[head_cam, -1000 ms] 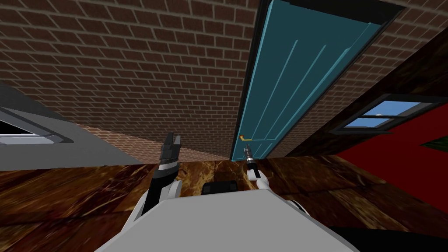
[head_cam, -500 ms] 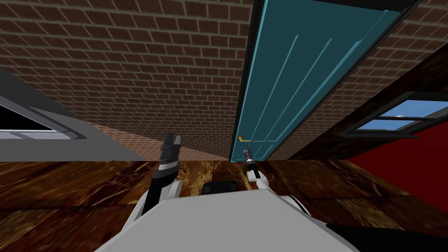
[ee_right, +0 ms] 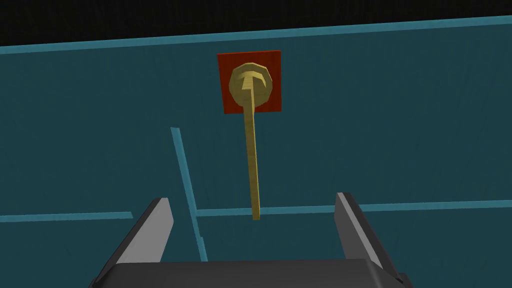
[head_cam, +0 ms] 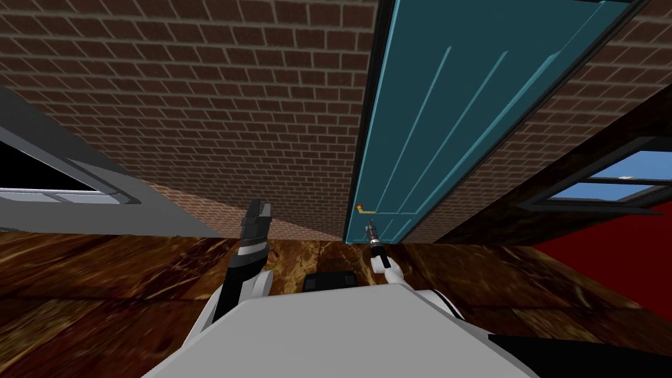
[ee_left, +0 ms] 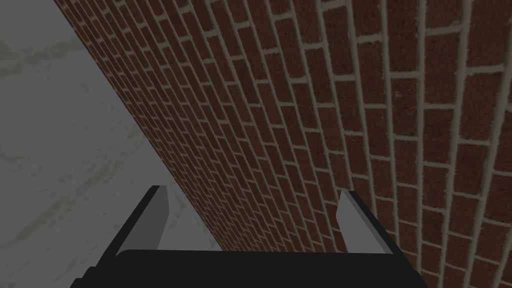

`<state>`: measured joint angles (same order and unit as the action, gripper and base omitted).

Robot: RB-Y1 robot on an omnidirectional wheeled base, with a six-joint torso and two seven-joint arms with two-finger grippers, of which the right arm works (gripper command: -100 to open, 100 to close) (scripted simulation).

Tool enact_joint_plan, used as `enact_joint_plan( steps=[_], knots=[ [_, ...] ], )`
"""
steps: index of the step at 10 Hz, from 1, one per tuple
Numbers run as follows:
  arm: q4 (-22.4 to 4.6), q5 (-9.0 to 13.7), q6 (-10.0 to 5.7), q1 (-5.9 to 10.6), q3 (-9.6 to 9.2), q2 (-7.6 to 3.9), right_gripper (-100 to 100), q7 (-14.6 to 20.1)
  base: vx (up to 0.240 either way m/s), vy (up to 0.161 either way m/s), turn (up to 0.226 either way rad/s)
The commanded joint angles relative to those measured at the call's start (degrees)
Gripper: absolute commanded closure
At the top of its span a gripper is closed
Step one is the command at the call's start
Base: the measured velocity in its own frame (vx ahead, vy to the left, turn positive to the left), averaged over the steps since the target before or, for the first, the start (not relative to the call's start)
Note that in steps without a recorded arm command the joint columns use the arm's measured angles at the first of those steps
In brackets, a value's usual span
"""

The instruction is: Pull the door open

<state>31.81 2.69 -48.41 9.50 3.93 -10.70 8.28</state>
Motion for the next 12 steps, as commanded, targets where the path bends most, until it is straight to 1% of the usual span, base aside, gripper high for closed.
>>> enact_joint_plan(
  steps=[1, 2, 3, 4, 5, 6, 8, 9, 10, 11, 12],
  knots=[
    [-0.4, 0.4, -0.75, -0.75, 0.46, -1.14, -100, 0.9, 0.097, 0.044, 0.129],
    [-0.6, 0.5, -1.03, -1.03, 0.63, -1.56, -100, 1.3, 0.187, 0.034, 0.114],
    [-0.9, 0.8, -1.65, -1.65, 1.01, -2.50, -100, 2.1, 0.204, 0.028, 0.160],
    [-0.9, 0.8, -1.65, -1.65, 1.01, -2.50, -100, 2.1, 0.142, 0.036, 0.052],
    [-1.5, 1.3, -2.66, -2.66, 1.62, -4.03, -100, 3.3, 0.159, 0.056, 0.163],
    [-1.8, 1.7, -3.30, -3.31, 2.01, -5.01, -100, 4.1, 0.213, 0.047, 0.206],
    [-1.4, 1.7, -3.30, -3.31, 2.01, -5.01, -100, 4.1, 0.095, 0.008, 0.006],
    [-1.8, 1.7, -3.30, -3.31, 2.01, -5.01, -100, 4.1, 0.000, 0.000, 0.000],
    [-2.4, 2.2, -4.29, -4.31, 2.62, -6.52, -100, 5.4, 0.098, 0.016, 0.173],
    [-2.5, 2.2, -4.43, -4.45, 2.71, -6.73, -100, 5.6, 0.186, -0.011, 0.132],
    [-1.1, 2.1, -3.66, -4.96, 2.59, -6.27, -100, 5.2, 0.079, -0.014, 0.018]
  ],
)
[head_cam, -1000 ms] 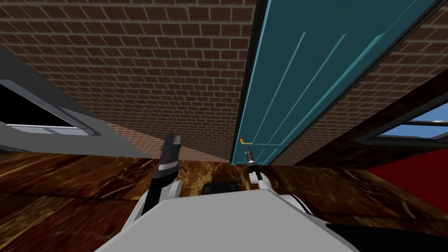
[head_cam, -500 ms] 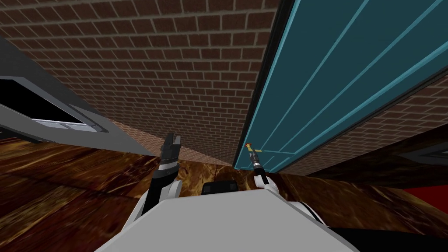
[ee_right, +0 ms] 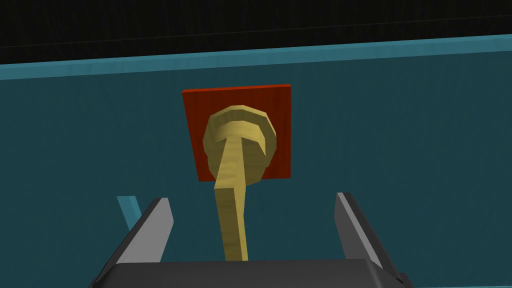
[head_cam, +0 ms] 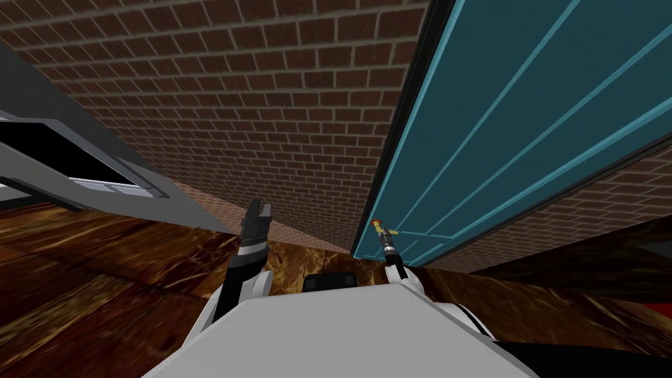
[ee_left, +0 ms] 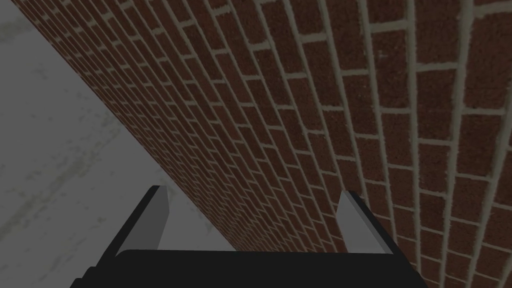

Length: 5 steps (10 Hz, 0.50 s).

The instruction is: Pull the door open

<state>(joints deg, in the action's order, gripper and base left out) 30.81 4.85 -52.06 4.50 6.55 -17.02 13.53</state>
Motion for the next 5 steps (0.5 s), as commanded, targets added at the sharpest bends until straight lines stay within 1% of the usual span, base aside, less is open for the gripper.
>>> enact_joint_plan(
  steps=[1, 5],
  knots=[
    [-0.1, 0.0, 0.00, 0.04, -0.03, 0.05, 100, -0.1, -0.018, 0.003, -0.014],
    [-0.1, 0.0, 0.00, 0.04, -0.03, 0.05, 100, -0.1, -0.016, 0.002, 0.000]
  ],
)
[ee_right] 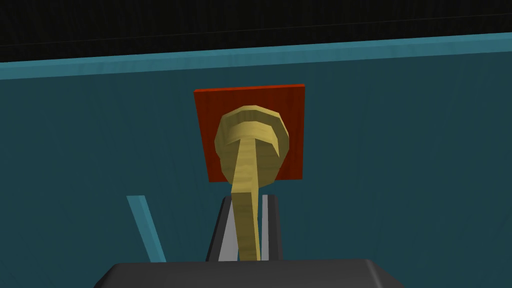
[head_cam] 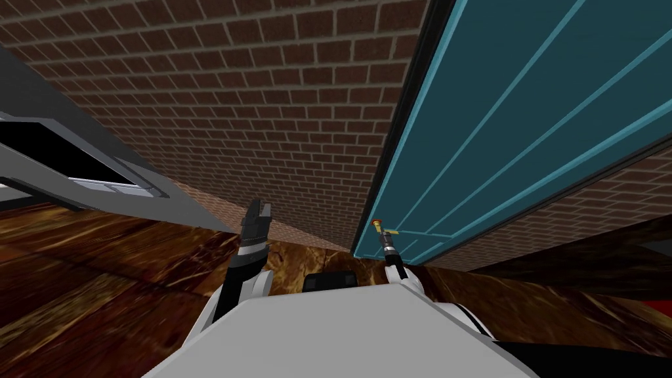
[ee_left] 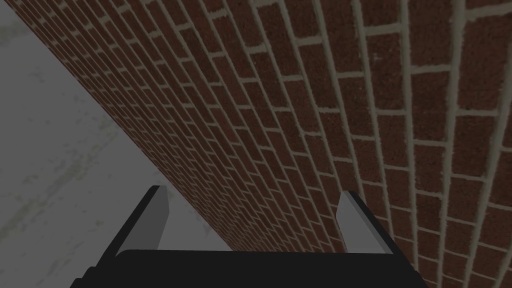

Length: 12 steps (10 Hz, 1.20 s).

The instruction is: Pull the door open

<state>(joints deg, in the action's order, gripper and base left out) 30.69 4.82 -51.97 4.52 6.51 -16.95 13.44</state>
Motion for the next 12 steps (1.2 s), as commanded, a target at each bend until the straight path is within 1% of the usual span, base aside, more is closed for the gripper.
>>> enact_joint_plan(
  steps=[1, 2, 5, 7, 8, 10, 11, 12],
  knots=[
    [0.0, 0.0, -0.10, 0.01, 0.01, -0.01, 100, 0.0, 0.000, 0.000, 0.000],
    [0.1, -0.6, -0.84, -0.62, -0.86, -0.74, 100, 1.2, -0.105, -0.042, 0.124],
    [0.1, -1.2, -1.85, -1.35, -1.87, -1.64, 100, 2.6, -0.172, -0.058, 0.107],
    [0.2, -2.0, -3.00, -2.17, -3.02, -2.66, 100, 4.2, -0.201, -0.036, 0.095],
    [0.3, -2.5, -3.83, -2.77, -3.85, -3.40, 100, 5.4, -0.250, -0.081, 0.159],
    [0.4, -3.2, -4.90, -3.53, -4.91, -4.35, 100, 6.8, -0.233, -0.095, 0.155],
    [0.1, -3.0, -4.53, -3.16, -4.70, -3.85, 100, 6.3, -0.112, -0.038, 0.046],
    [0.2, -3.6, -5.76, -4.16, -5.40, -4.42, 100, 7.3, -0.146, -0.030, 0.140]
  ],
)
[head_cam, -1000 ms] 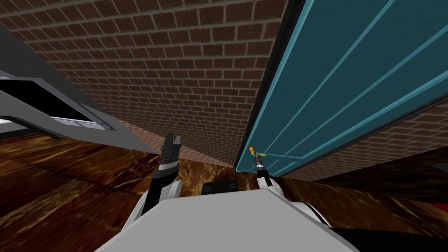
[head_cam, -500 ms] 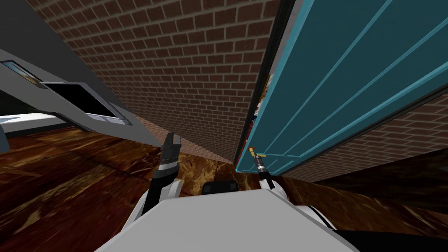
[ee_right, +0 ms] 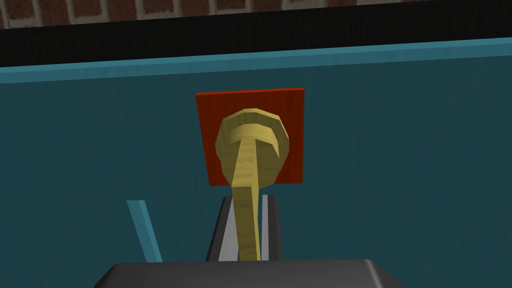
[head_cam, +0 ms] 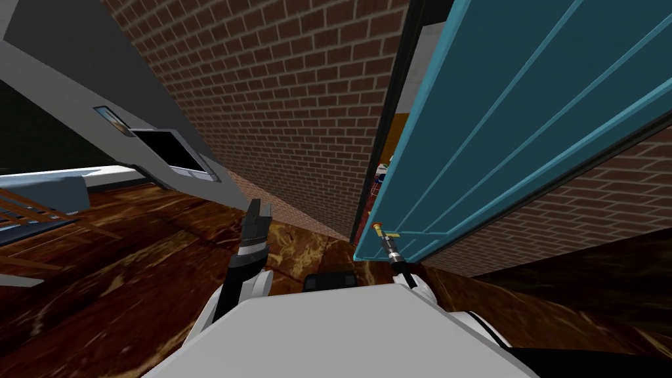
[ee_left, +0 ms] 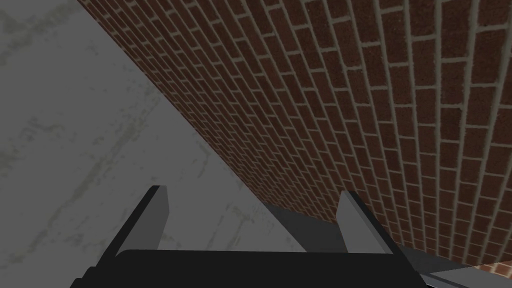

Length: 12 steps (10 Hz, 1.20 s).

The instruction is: Pull the door open

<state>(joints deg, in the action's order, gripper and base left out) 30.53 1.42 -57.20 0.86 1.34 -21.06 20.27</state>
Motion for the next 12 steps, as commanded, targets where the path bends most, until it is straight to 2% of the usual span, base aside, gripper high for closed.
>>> enact_joint_plan(
  steps=[1, 6, 7, 8, 9, 11, 12],
  knots=[
    [0.3, -0.3, -0.84, -0.71, -0.36, -0.49, 100, 0.8, -0.182, -0.047, 0.134],
    [0.5, -1.8, -4.77, -3.39, -1.84, -2.84, 100, 3.7, -0.208, -0.064, 0.132],
    [0.5, -2.0, -5.28, -3.74, -2.03, -3.15, 100, 4.1, -0.223, -0.080, 0.123],
    [0.8, -1.9, -4.68, -3.65, -1.97, -2.84, 100, 3.8, -0.097, -0.027, 0.024],
    [0.2, -2.1, -6.67, -4.91, -2.33, -3.43, 100, 4.5, -0.167, -0.066, 0.227],
    [0.0, -2.2, -7.19, -5.17, -2.38, -3.61, 100, 4.7, -0.140, -0.055, 0.086],
    [-0.3, -2.3, -8.33, -5.76, -2.48, -3.99, 100, 5.0, -0.114, -0.062, 0.123]
  ],
)
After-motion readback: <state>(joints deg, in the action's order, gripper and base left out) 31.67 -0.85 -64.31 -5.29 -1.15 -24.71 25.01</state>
